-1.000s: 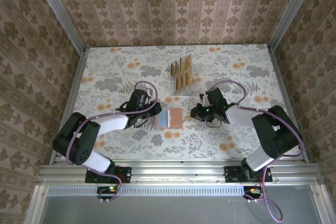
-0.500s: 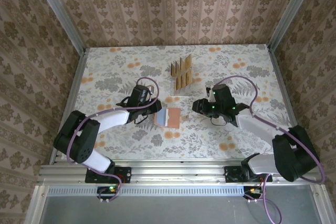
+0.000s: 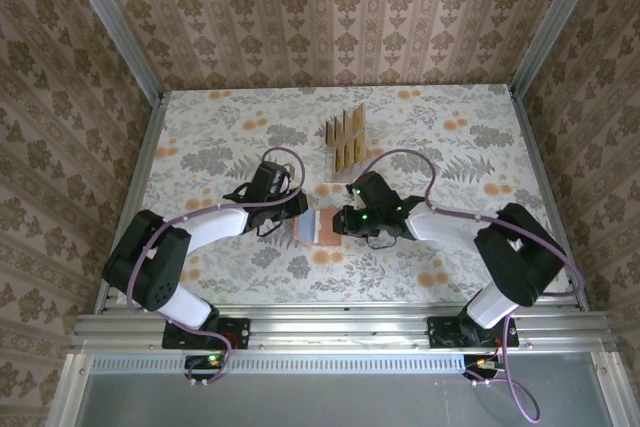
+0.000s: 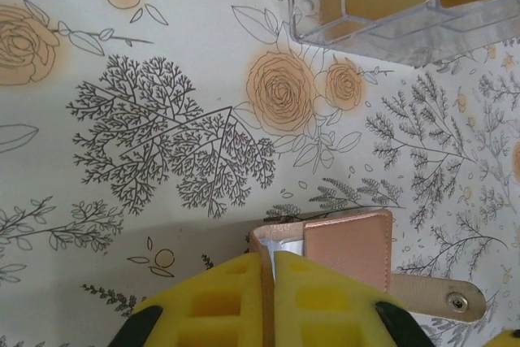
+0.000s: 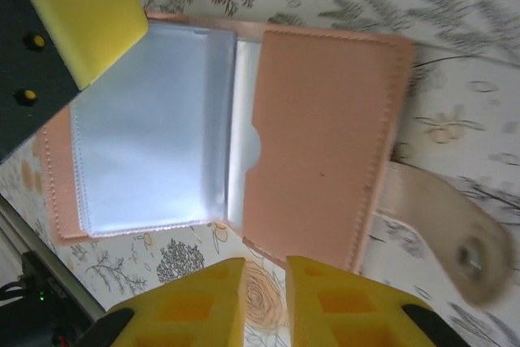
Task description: Put the credit cards into the card holder
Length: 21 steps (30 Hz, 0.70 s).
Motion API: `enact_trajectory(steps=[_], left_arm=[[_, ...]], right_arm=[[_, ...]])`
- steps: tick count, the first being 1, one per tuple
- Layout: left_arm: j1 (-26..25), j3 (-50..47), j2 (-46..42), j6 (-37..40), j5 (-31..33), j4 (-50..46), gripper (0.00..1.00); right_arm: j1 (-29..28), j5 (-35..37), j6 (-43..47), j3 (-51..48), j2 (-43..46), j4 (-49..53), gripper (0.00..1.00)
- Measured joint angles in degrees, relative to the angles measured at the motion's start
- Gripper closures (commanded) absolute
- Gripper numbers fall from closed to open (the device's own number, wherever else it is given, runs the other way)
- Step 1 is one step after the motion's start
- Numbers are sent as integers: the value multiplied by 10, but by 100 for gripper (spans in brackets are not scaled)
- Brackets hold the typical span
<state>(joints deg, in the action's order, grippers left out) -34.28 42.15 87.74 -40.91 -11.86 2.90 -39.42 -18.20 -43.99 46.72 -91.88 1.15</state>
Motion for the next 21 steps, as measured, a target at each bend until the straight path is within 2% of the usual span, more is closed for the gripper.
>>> enact_trajectory(steps=[4, 5, 8, 11, 21], left_arm=[[-2, 4, 0, 0, 3, -9, 98], [-2, 4, 0, 0, 4, -9, 93], [-1, 5, 0, 0, 3, -10, 68], [-1, 6, 0, 0, 2, -10, 57], [11, 6, -46, 7, -3, -21, 60]], right_arm=[[-6, 3, -9, 2, -40, -19, 84], [-6, 4, -11, 2, -49, -23, 85], [-5, 9, -17, 2, -77, -36, 87], [-5, 9, -23, 2, -84, -52, 88], [-2, 10, -28, -4, -89, -72, 89]])
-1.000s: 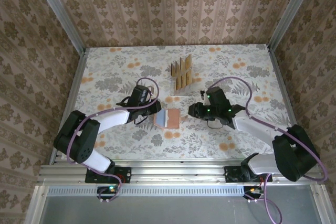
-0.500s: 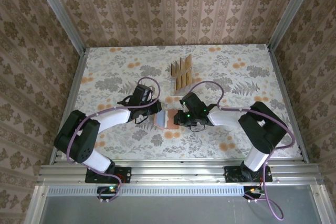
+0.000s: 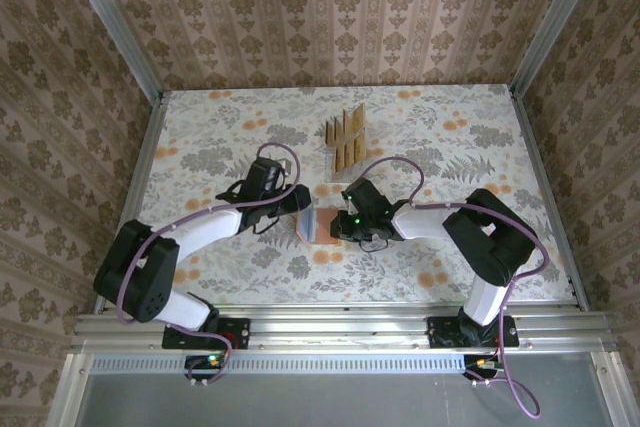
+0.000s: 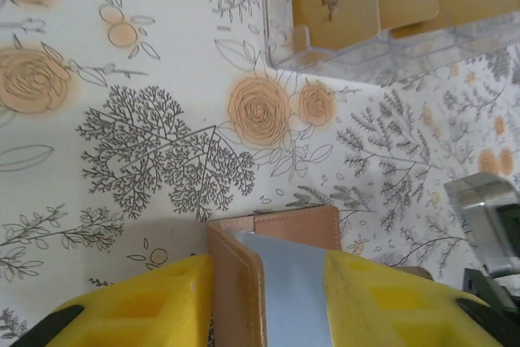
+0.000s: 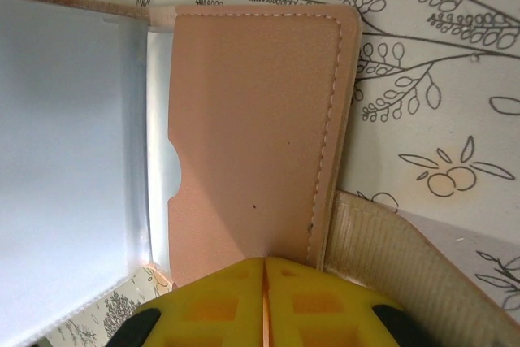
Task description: Put the credit cards into the card holder
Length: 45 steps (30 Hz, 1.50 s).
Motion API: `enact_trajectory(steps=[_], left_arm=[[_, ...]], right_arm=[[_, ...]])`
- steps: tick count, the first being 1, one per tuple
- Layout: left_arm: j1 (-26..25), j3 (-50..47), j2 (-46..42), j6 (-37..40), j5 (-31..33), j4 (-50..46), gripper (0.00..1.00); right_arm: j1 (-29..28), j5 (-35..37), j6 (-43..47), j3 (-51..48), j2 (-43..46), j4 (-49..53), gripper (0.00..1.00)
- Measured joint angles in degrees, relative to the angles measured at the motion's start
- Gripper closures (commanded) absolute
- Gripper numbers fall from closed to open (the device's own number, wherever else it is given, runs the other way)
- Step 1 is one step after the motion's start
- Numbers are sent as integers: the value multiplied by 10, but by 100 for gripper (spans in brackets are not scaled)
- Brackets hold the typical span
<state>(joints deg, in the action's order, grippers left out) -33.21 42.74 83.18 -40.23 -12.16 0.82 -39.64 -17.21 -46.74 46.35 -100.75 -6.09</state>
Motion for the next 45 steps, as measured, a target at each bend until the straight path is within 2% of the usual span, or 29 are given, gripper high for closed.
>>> enact_trajectory(steps=[20, 35, 40, 45], left_arm=[[18, -17, -7, 2, -13, 12, 99], [2, -49, 5, -68, -40, 118, 100], [2, -53, 2, -74, -15, 112, 100], [2, -61, -15, -74, 18, 85, 100]], right_arm=[[0, -1, -2, -2, -5, -17, 89], [3, -11, -2, 2, -19, -40, 89], [8, -10, 5, 2, -9, -23, 82], [28, 12, 29, 2, 33, 50, 80]])
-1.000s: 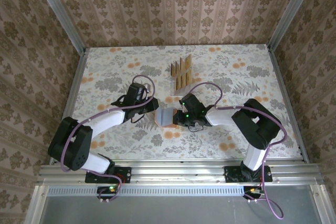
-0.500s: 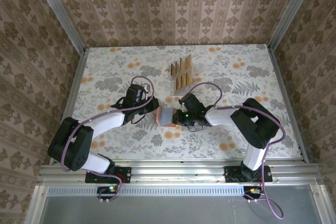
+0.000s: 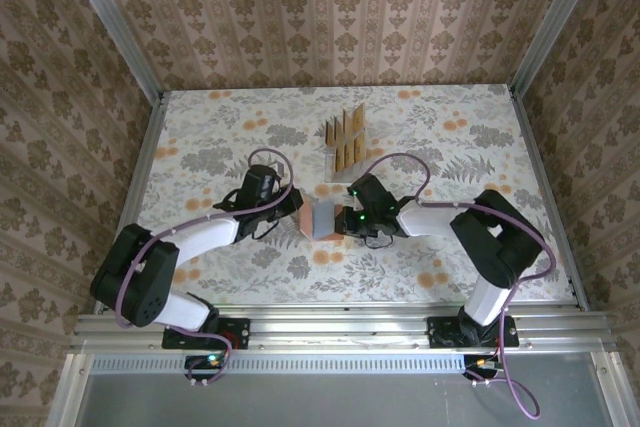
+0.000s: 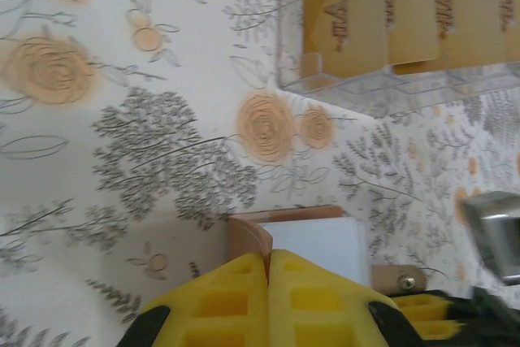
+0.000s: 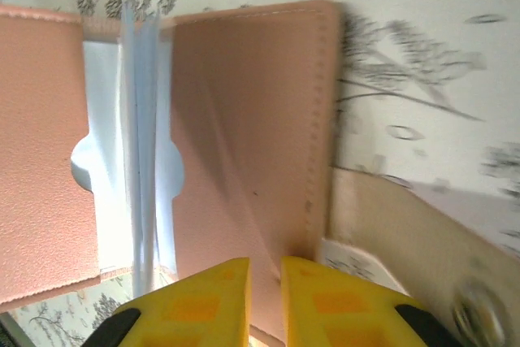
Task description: Put the credit cards into the card holder
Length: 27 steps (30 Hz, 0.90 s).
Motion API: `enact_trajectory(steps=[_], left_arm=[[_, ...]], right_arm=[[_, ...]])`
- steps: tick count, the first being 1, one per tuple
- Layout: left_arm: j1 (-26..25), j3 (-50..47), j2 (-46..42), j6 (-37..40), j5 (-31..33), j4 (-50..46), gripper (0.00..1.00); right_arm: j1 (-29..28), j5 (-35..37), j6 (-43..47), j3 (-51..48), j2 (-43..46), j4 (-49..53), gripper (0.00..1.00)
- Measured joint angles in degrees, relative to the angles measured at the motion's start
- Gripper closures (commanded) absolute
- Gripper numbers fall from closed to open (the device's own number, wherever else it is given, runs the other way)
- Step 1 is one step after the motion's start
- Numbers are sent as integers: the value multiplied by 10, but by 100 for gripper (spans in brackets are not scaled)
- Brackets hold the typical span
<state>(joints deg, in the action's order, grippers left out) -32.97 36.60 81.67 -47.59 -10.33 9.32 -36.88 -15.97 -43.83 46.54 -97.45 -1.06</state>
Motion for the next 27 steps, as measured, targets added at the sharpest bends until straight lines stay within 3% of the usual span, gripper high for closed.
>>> enact_trajectory(steps=[11, 23, 27], left_arm=[[0, -4, -2, 0, 16, -15, 100], [8, 22, 38, 52, 11, -51, 100], [9, 47, 45, 87, 14, -82, 82]], right_arm=[[31, 37, 32, 13, 118, 106, 79], [-30, 29, 32, 94, 10, 100, 83], [-29, 29, 32, 90, -23, 99, 83]])
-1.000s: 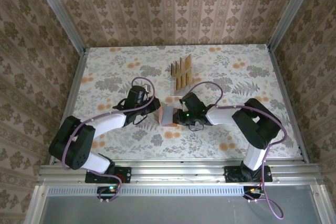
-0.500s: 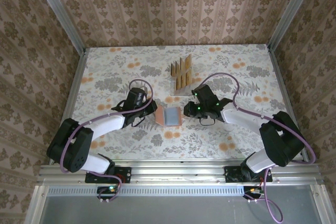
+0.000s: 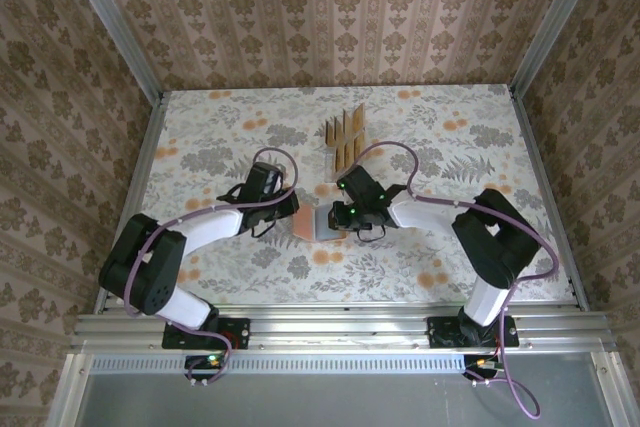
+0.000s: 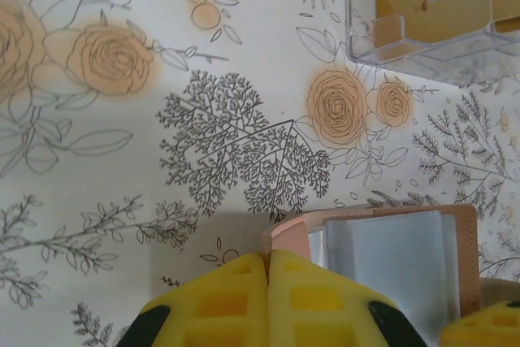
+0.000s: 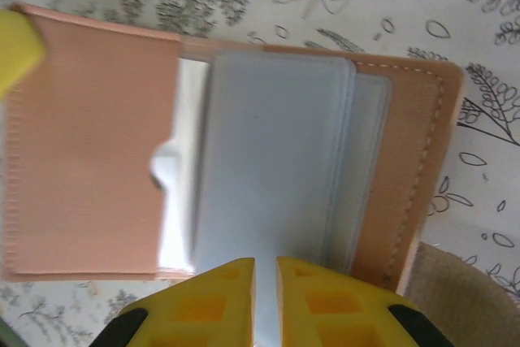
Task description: Put the credit cards into the card holder
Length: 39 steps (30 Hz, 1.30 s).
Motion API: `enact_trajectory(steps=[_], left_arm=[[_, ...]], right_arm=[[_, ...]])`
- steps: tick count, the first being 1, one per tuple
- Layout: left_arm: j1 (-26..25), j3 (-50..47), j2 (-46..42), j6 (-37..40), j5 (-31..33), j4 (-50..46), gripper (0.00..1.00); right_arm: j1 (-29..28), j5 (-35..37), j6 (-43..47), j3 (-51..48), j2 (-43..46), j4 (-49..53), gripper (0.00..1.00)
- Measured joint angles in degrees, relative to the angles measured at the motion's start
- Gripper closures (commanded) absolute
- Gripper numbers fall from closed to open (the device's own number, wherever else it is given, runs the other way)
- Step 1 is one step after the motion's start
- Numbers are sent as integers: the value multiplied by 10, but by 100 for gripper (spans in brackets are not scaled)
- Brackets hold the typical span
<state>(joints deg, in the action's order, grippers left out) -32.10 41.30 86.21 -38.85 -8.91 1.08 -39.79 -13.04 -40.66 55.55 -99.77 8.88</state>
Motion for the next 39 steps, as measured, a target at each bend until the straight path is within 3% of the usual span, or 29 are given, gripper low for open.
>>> enact_trajectory(steps=[4, 21, 24, 30, 39], left_arm=[[0, 17, 6, 34, 13, -31, 66], [-39, 62, 63, 116, 173, -172, 65], [-39, 80, 70, 125, 185, -191, 57], [-38, 145, 64, 141, 181, -223, 51], [-60, 160, -31, 96, 102, -227, 46]], right_arm=[[7, 0, -2, -20, -1, -14, 84], [9, 0, -19, -43, -7, -57, 86], [9, 0, -22, -44, -7, -58, 85], [9, 0, -30, -45, -7, -59, 85], [9, 0, -30, -47, 2, -59, 86]])
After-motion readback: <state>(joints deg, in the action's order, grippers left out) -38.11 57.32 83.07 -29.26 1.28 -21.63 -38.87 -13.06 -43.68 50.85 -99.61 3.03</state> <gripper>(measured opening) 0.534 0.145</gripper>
